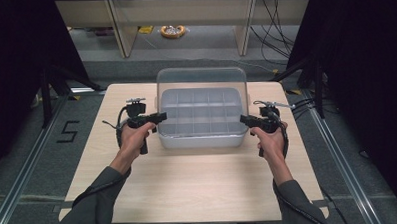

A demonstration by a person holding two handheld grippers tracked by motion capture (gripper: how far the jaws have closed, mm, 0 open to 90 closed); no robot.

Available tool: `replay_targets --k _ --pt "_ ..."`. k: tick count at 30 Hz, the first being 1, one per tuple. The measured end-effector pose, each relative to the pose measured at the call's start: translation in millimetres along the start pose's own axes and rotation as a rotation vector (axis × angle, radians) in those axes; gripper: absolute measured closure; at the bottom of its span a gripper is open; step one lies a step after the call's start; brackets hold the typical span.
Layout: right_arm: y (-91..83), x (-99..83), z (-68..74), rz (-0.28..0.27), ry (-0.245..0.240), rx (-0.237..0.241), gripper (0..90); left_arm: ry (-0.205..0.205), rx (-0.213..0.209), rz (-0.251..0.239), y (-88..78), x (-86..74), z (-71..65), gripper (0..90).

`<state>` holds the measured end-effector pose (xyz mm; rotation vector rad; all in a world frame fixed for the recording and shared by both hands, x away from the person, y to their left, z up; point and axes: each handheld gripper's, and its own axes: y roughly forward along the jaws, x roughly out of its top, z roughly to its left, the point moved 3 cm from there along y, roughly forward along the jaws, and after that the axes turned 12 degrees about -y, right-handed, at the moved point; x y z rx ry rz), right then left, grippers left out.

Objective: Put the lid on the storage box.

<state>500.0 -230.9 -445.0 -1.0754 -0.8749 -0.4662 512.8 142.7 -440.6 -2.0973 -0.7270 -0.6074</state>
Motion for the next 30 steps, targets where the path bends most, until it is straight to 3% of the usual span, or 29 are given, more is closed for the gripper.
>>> replay_targets --k 3,5,7,9,11,12,14,17,18,19,20,23,24,26,30 --pt "-0.4 0.8 -2.2 -0.006 -0.029 -0.011 62.2 -0.017 -0.001 0.006 -0.9 0.0 -0.9 62.3" --pt "-3.6 1.7 2.8 0.003 0.014 0.008 62.0 -0.019 -0.002 -0.004 -1.4 -0.1 -2.3 62.2" --pt "-0.4 0.8 -2.3 -0.005 -0.030 -0.008 61.8 -0.015 0.004 0.002 -0.7 -0.8 -2.1 62.3" --pt "-0.5 -0.2 1.8 0.011 0.028 -0.005 61.0 -0.014 0.013 0.017 -0.2 -1.6 -1.0 61.8" --pt "1.1 -1.4 1.8 0.013 0.030 0.003 60.8 -0.027 0.010 0.016 2.2 -1.8 0.3 61.2" --pt "3.7 -2.3 -3.4 0.002 -0.018 -0.005 60.7 -0.036 0.009 0.022 3.3 -2.0 1.3 61.0" --pt "5.2 -2.9 -2.0 0.013 0.015 -0.005 60.2 -0.028 0.016 0.031 4.4 -2.5 2.7 60.5" --pt "7.5 -3.7 -4.1 0.009 0.008 0.002 59.8 -0.036 0.016 0.035 7.0 -2.5 3.8 59.8" --pt "7.1 -4.1 -1.2 0.022 0.056 0.005 59.8 -0.039 0.017 0.037 7.7 -2.7 4.0 59.7" --pt "6.9 -4.4 -1.3 0.022 0.060 0.012 59.7 -0.042 0.014 0.037 8.6 -2.8 3.9 59.5" --pt "8.9 -5.2 -6.0 0.011 0.017 0.000 59.6 -0.042 0.018 0.035 9.2 -2.9 3.8 59.3" --pt "8.6 -5.3 -6.2 0.012 0.027 0.016 59.5 -0.045 0.020 0.042 10.7 -3.4 4.9 58.8" --pt "8.6 -5.3 -4.1 0.017 0.057 0.013 59.3 -0.048 0.020 0.042 11.1 -3.5 5.1 58.7" --pt "11.2 -5.7 -6.9 0.011 0.024 0.006 58.9 -0.051 0.022 0.042 11.9 -3.7 5.5 58.5" --pt "12.3 -6.4 -7.4 0.017 0.031 0.008 58.7 -0.054 0.028 0.046 13.4 -4.0 6.3 58.0"
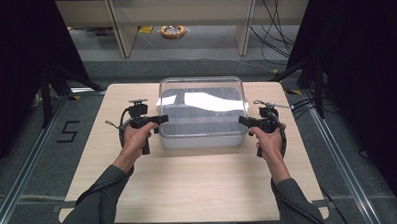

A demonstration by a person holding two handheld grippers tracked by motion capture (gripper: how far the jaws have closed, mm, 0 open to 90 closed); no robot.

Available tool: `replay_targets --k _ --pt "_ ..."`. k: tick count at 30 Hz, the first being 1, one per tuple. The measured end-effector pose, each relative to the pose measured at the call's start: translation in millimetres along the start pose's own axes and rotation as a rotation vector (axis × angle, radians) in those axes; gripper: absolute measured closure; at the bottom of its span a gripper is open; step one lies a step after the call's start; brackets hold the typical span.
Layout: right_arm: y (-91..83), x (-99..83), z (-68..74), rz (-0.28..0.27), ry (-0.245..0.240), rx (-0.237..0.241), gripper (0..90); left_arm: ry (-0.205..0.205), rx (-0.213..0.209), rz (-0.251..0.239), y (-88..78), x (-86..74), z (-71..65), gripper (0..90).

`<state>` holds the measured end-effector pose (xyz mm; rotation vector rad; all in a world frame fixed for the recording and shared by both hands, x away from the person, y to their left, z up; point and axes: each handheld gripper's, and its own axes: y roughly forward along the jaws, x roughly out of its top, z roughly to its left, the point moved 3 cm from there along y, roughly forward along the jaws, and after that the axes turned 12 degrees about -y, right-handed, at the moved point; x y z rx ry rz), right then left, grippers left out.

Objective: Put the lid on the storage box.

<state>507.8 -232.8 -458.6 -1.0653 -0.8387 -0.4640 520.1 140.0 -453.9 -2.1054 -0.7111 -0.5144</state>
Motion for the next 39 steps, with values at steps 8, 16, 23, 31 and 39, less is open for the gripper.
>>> replay_targets --k 8,16,23,31,39 --pt "0.9 -0.7 0.4 -0.003 -0.001 -0.007 58.3 0.001 0.000 -0.004 1.6 -0.9 0.5 57.3" --pt "1.1 -0.3 5.5 0.002 -0.022 -0.026 56.2 -0.005 0.008 -0.003 1.4 -0.8 2.5 56.7" --pt "2.4 0.7 9.1 0.018 -0.037 -0.035 54.4 0.007 0.018 -0.005 2.4 -2.0 4.2 54.9" --pt "3.1 1.9 15.8 0.034 -0.025 -0.042 52.1 0.073 0.060 -0.025 1.3 -4.3 5.0 52.9" --pt "5.2 3.7 15.0 0.029 -0.035 -0.040 48.9 0.095 0.081 -0.023 5.5 -7.9 6.8 55.9"
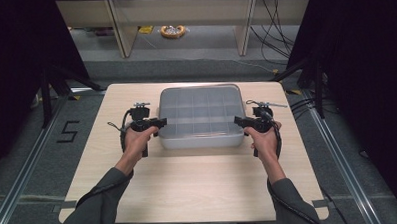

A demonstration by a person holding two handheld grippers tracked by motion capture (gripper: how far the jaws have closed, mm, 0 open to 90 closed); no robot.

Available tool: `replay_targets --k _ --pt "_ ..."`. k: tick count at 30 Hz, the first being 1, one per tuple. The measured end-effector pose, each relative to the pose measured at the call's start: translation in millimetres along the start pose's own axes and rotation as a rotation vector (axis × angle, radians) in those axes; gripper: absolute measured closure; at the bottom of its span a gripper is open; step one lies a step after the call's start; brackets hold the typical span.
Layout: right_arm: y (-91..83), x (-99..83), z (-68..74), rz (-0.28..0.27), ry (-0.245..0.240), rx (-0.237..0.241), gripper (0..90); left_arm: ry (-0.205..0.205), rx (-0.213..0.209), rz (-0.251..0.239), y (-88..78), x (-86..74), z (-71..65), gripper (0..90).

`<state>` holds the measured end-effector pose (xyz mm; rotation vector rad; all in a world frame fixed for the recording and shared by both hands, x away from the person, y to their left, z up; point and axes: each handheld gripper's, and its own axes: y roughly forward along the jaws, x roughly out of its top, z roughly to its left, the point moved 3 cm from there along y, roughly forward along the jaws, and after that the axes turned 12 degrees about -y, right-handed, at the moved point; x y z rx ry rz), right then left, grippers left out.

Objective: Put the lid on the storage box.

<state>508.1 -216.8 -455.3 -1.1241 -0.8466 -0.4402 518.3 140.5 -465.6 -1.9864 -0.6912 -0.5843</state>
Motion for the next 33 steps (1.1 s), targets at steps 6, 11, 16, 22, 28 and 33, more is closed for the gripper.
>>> replay_targets --k 6,11,16,22,28,33 --pt "0.0 2.4 0.7 0.024 -0.015 0.005 47.3 -0.020 -0.007 0.010 0.7 0.4 0.5 54.0" --pt "1.1 6.8 1.2 0.046 -0.046 -0.001 44.9 -0.016 -0.009 0.015 1.2 1.1 0.9 53.6" --pt "-0.8 8.2 -0.5 0.055 -0.057 0.021 44.9 0.004 -0.007 0.022 0.9 1.3 1.8 53.6" --pt "-5.4 8.2 -1.1 0.083 -0.018 0.010 47.9 0.008 -0.011 0.028 1.2 1.1 2.5 54.1" --pt "-8.9 11.1 -5.9 0.067 -0.013 0.005 46.6 -0.050 -0.038 0.024 1.0 0.8 3.6 51.5" --pt "-10.0 12.9 -16.2 0.028 -0.024 -0.003 45.0 -0.070 -0.042 -0.008 -6.7 7.0 8.9 48.7"
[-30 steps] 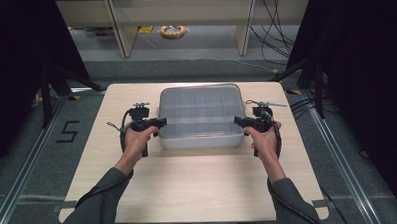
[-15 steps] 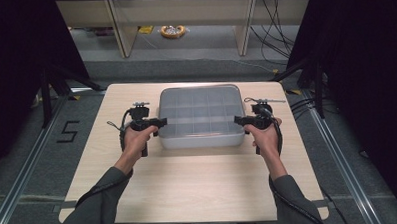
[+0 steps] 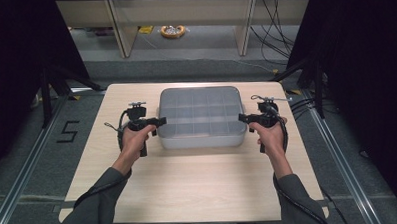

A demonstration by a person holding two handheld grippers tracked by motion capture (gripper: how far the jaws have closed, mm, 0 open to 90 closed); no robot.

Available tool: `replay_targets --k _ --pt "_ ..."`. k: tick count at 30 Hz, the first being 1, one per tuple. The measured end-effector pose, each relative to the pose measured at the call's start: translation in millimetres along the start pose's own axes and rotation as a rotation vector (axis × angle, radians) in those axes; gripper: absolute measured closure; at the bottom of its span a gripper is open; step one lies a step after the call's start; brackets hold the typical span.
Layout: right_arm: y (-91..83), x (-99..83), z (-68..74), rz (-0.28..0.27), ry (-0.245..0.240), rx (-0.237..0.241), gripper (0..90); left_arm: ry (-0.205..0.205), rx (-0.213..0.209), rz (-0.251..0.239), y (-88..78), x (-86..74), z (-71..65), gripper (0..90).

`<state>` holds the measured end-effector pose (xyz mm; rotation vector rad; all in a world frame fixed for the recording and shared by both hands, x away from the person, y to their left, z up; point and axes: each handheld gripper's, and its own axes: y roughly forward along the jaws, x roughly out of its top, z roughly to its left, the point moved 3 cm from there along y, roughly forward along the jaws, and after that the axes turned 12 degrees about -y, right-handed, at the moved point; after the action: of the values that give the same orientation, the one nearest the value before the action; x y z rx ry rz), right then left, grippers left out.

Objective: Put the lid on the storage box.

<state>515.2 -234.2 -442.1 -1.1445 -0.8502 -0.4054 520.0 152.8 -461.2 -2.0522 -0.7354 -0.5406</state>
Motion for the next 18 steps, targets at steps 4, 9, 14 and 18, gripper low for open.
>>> replay_targets --k 4,9,14,18 --pt "-3.0 -2.1 -2.3 0.007 0.073 -0.003 45.8 -0.013 -0.015 -0.009 -7.0 4.0 2.8 48.0" --pt "-8.5 -11.9 -6.6 -0.030 0.018 0.025 44.5 -0.014 -0.049 -0.015 -17.8 -0.1 4.5 46.1" --pt "-15.6 -23.4 -3.8 -0.039 0.011 0.049 42.4 0.001 -0.075 -0.019 -33.7 -6.4 9.5 44.7" --pt "-23.4 -30.7 1.0 -0.057 0.024 0.081 40.4 0.001 -0.094 -0.018 -46.5 -10.8 15.3 42.5"
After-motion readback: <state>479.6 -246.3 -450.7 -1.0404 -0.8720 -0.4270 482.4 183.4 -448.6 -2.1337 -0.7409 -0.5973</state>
